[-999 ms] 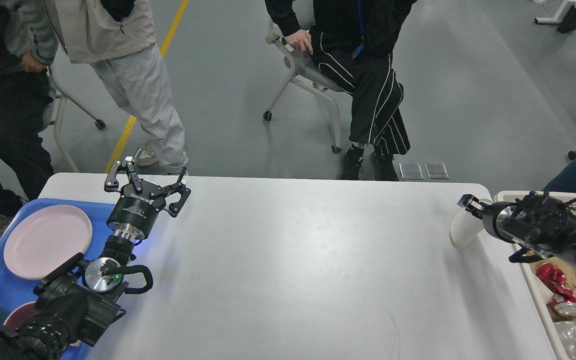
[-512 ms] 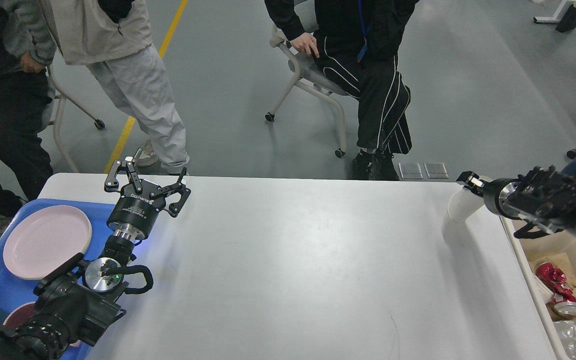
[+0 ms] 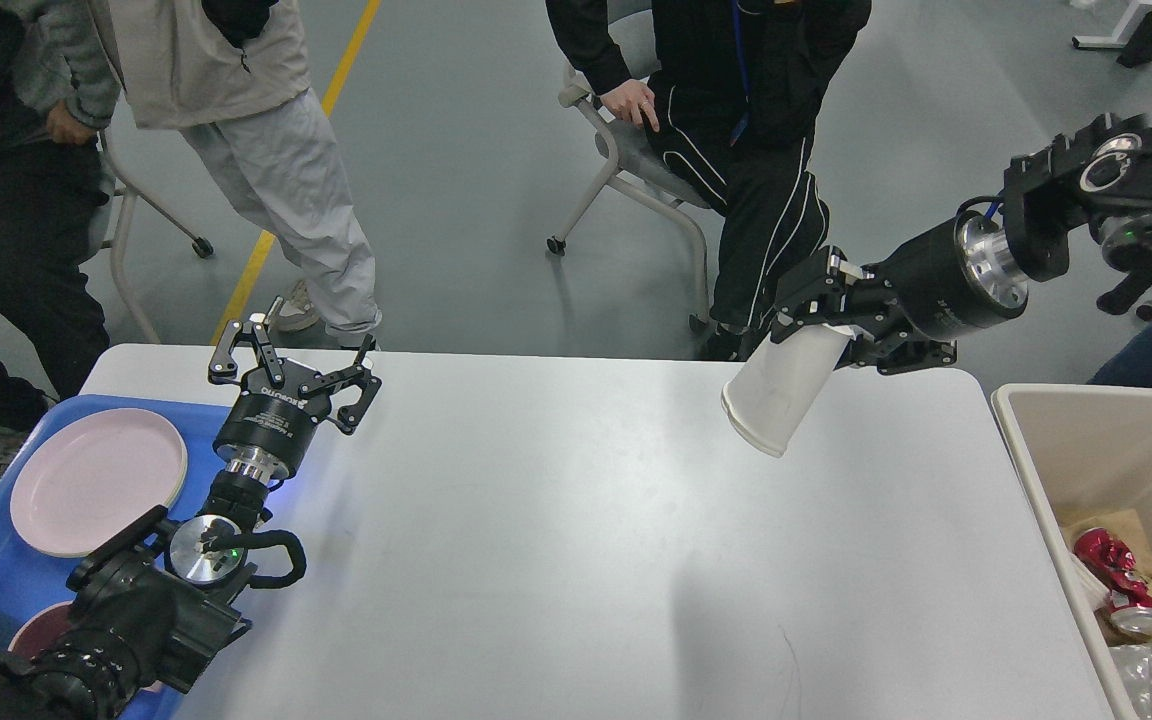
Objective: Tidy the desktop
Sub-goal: 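Lift the paper cup and drop it into the white bin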
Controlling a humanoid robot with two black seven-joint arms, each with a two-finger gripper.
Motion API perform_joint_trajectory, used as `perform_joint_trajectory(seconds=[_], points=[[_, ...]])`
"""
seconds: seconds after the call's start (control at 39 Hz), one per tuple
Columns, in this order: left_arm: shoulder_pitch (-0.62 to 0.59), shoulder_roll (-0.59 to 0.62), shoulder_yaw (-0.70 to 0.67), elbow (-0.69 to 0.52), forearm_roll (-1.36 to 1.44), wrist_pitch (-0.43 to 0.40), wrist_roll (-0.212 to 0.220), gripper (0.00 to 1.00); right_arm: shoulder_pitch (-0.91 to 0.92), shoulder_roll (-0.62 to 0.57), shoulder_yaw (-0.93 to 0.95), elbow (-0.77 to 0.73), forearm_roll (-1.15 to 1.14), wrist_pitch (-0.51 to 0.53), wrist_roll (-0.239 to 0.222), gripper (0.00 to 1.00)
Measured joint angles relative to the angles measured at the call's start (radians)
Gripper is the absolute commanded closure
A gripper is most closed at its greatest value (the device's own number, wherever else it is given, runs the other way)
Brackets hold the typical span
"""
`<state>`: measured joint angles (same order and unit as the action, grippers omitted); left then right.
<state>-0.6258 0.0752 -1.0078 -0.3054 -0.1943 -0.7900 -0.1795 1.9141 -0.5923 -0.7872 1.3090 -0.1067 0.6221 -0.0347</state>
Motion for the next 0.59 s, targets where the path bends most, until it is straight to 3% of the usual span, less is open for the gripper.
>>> perform_joint_trajectory(seconds=[0.2,0.36,0.59], points=[[0.0,0.0,0.0,0.0,0.0,0.0,0.0,0.01,-0.074,-0.018,-0.064,-0.061,-0.142,-0.058,0.0,1.0],[0.0,0.0,0.0,0.0,0.0,0.0,0.0,0.01,-0.291,-0.036,-0.074,-0.342,-0.197,-0.101,0.002,1.0],[0.0,0.0,0.0,0.0,0.0,0.0,0.0,0.01,-0.659,-0.01,-0.073,-0.885,-0.192,-0.111,0.008,1.0]])
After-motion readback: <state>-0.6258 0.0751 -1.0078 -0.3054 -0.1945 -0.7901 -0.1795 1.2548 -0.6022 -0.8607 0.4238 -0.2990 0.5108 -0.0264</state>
